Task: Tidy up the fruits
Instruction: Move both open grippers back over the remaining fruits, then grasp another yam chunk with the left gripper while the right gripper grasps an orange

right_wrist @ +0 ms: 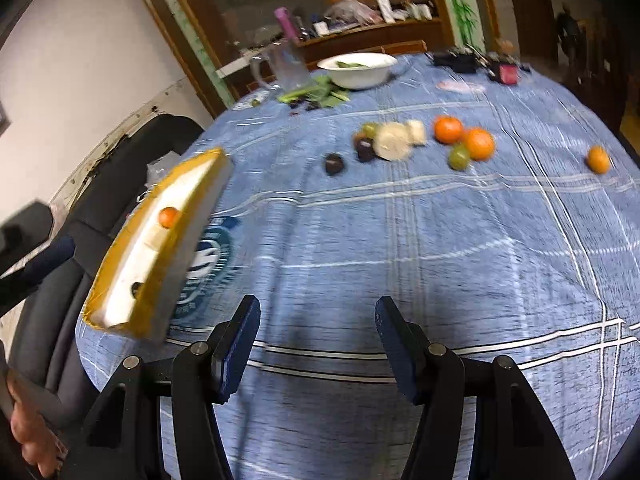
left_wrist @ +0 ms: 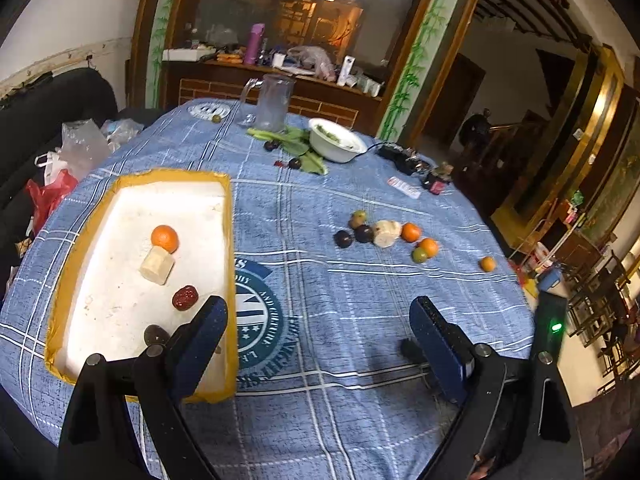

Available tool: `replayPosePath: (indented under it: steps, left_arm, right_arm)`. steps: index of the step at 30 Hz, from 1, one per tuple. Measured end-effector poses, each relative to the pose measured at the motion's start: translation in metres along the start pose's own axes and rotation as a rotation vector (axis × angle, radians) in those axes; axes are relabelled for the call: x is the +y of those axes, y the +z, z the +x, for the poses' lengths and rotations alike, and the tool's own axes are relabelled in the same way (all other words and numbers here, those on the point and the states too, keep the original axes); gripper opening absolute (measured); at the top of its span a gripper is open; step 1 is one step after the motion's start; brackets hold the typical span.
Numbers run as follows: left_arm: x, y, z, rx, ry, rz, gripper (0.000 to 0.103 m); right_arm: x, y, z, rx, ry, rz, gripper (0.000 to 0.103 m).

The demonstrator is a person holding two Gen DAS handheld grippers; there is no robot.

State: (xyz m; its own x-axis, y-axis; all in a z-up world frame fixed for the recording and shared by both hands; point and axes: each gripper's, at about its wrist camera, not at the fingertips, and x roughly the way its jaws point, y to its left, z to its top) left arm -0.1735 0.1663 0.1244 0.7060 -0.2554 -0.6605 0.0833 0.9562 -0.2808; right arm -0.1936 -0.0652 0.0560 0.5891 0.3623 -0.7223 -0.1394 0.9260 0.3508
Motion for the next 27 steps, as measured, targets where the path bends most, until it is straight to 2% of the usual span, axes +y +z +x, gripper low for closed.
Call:
replayPosePath:
  steps: [6, 10, 12, 13, 14, 16, 19, 22, 24, 27]
  left_arm:
    - [-0.005, 0.005, 0.039, 0.081, 0.005, 0.0, 0.092]
    - [-0.029, 0.006, 0.061, 0.089, -0.016, 0.055, 0.092]
    - [-0.042, 0.007, 0.074, 0.104, -0.021, 0.078, 0.086]
    - [-0.048, 0.008, 0.08, 0.112, -0.031, 0.085, 0.075]
    - [-0.056, 0.009, 0.088, 0.127, -0.047, 0.099, 0.063]
    - [-0.07, 0.009, 0.099, 0.146, -0.06, 0.13, 0.054]
    - [-0.088, 0.01, 0.116, 0.161, -0.053, 0.184, 0.054]
    - [-0.098, 0.02, 0.133, 0.154, -0.053, 0.213, 0.054]
    - [-0.101, 0.029, 0.147, 0.162, -0.065, 0.216, 0.054]
    - [-0.112, 0.041, 0.173, 0.166, -0.063, 0.251, 0.047]
  right_arm:
    - [-0.071, 0.024, -0.02, -0.042, -0.063, 0.086, 0.064]
    - [-0.121, 0.05, -0.031, -0.081, -0.14, 0.134, 0.064]
    - [-0.136, 0.064, -0.029, -0.089, -0.156, 0.142, 0.064]
    - [-0.141, 0.072, -0.026, -0.091, -0.156, 0.15, 0.064]
    - [-0.144, 0.08, -0.021, -0.091, -0.149, 0.155, 0.064]
    - [-0.146, 0.1, -0.008, -0.098, -0.127, 0.154, 0.063]
    - [-0.143, 0.121, 0.016, -0.095, -0.109, 0.144, 0.061]
    - [-0.136, 0.132, 0.044, -0.065, -0.132, 0.104, 0.047]
    - [-0.133, 0.134, 0.059, -0.04, -0.153, 0.074, 0.046]
    - [-0.134, 0.132, 0.068, -0.033, -0.154, 0.061, 0.045]
